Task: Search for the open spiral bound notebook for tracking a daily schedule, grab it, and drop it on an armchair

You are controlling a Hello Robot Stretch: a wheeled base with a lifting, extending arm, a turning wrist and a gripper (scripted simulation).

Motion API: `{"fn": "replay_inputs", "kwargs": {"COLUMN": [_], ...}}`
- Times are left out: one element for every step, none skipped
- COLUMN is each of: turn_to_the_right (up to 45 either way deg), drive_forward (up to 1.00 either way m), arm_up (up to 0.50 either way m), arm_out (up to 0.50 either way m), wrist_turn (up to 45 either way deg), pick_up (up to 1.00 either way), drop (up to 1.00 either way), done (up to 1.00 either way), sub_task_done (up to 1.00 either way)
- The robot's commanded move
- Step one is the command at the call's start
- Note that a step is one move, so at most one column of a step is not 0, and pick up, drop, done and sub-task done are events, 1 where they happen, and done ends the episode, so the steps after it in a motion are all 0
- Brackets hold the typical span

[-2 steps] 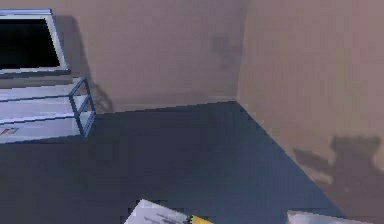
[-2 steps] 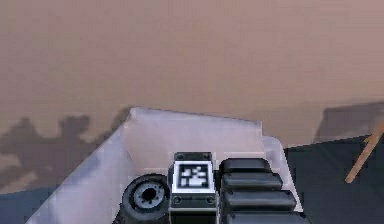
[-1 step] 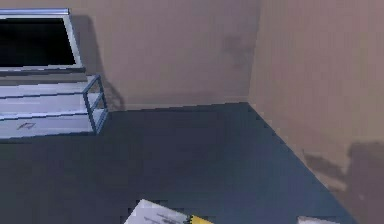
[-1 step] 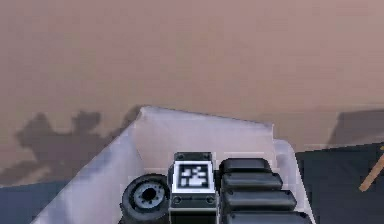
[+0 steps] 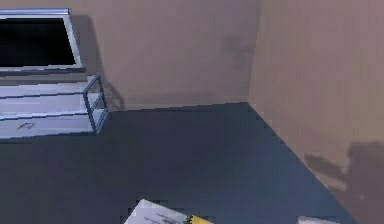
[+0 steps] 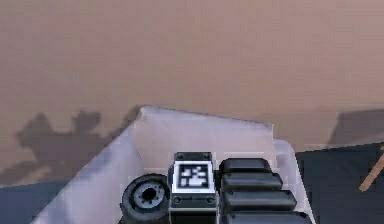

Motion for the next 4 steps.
{"fn": "replay_inputs", "kwargs": {"turn_to_the_right": [-45.0,39.0,0.0,0.0], "drive_forward": [0.00,0.00,0.30,0.25], "arm_up": [0.00,0.00,0.00,0.00], "arm_out": [0.00,0.00,0.00,0.00], "wrist_turn": [0.0,0.0,0.0,0.0], "pick_up": [0.00,0.00,0.00,0.00], "drop": [0.00,0.00,0.00,0.00], "done": [0.00,0.00,0.00,0.00], "sub_task_done": [0.00,0.00,0.00,0.00]}}
